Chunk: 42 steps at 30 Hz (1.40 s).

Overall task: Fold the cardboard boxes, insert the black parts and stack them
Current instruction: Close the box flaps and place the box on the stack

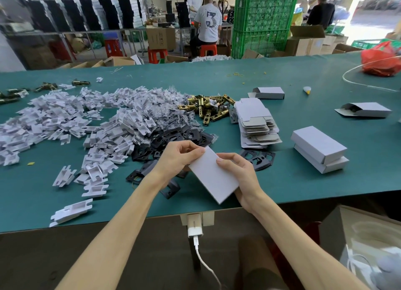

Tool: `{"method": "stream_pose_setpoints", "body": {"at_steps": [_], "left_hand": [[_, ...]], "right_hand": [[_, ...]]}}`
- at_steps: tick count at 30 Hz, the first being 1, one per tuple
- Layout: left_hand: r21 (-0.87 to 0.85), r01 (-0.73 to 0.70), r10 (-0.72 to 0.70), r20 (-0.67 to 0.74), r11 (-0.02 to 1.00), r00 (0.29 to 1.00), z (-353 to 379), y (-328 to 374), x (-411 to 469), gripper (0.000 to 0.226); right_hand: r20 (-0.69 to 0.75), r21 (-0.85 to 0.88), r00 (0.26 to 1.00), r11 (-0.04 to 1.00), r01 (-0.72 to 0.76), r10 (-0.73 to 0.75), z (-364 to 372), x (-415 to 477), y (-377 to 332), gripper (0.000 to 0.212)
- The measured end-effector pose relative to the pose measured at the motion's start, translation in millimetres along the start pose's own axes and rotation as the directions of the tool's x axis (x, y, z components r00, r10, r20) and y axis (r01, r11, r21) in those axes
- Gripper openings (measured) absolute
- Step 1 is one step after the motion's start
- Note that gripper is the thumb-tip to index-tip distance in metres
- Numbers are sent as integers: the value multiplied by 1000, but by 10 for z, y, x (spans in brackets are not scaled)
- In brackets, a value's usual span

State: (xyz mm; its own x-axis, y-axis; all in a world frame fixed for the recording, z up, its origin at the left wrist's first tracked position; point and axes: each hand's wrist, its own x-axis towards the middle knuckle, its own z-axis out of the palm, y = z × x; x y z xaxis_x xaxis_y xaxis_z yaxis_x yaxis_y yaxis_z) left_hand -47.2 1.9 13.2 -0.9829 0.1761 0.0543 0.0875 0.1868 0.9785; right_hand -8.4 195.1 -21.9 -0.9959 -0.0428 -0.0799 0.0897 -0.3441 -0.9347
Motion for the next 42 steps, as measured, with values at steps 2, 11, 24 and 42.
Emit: {"method": "stream_pose_setpoints", "body": {"at_steps": [2,11,24,42], "left_hand": [[35,-16,16,1,999,1000,-18,-4,-19,15],[-37,-63,64,27,997,998,170,-158,-249,32],[-28,-107,94,-301,994,949,458,-254,-179,23],[-67,-87,70,-221,994,973,530,-367,-109,19]], "right_hand": [[-4,-3,1000,1000,9,-9,4,4,4,42],[-70,-34,997,999,38,-40,12,2,15,44],[-83,-188,988,976,111,-128,11,44,74,30],[177,-976,969,98,196,-174,74,-259,-56,79]]}}
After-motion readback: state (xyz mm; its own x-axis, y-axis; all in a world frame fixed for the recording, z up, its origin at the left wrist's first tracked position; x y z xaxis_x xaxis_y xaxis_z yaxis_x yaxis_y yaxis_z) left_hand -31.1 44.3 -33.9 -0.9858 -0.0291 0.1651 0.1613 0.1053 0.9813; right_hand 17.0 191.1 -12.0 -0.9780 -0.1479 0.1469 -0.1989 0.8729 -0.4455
